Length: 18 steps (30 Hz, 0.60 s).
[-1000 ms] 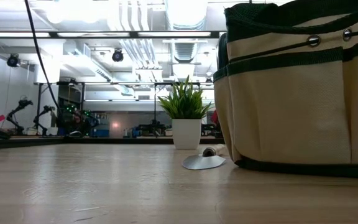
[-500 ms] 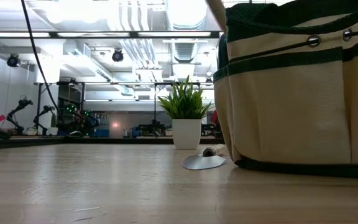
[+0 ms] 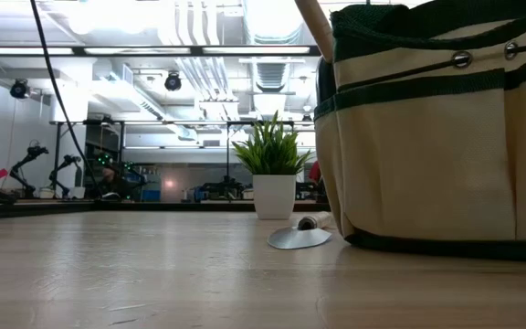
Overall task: Pick & Place Garden tools in Gardening bag
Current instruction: Put the brown trowel into the green gardening bag
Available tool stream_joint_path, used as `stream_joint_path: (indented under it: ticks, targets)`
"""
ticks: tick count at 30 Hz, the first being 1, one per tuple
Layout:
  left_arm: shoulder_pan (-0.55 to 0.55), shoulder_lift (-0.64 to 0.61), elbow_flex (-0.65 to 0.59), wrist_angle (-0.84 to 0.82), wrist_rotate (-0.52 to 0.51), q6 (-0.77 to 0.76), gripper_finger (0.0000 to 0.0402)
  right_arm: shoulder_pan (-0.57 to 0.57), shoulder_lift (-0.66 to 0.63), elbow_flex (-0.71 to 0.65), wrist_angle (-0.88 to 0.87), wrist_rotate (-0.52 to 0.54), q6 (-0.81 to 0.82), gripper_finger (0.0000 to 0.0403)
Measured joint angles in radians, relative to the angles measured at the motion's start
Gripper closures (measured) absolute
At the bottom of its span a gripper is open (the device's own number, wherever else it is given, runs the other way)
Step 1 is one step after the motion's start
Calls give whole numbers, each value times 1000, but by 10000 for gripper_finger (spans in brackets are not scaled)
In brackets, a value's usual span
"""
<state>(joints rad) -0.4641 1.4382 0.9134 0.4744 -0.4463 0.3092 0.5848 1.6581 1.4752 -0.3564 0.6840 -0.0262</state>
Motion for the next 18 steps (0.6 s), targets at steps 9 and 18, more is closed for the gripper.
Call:
stream_joint_path:
  ticks: [9,18]
  targets:
    - [0,0,3,-4,-61,5,401,-63,17,-3,29,0,-7,218]
    - [0,1,3,-4,-80,7,401,-68,27,-4,77,-3,-34,253]
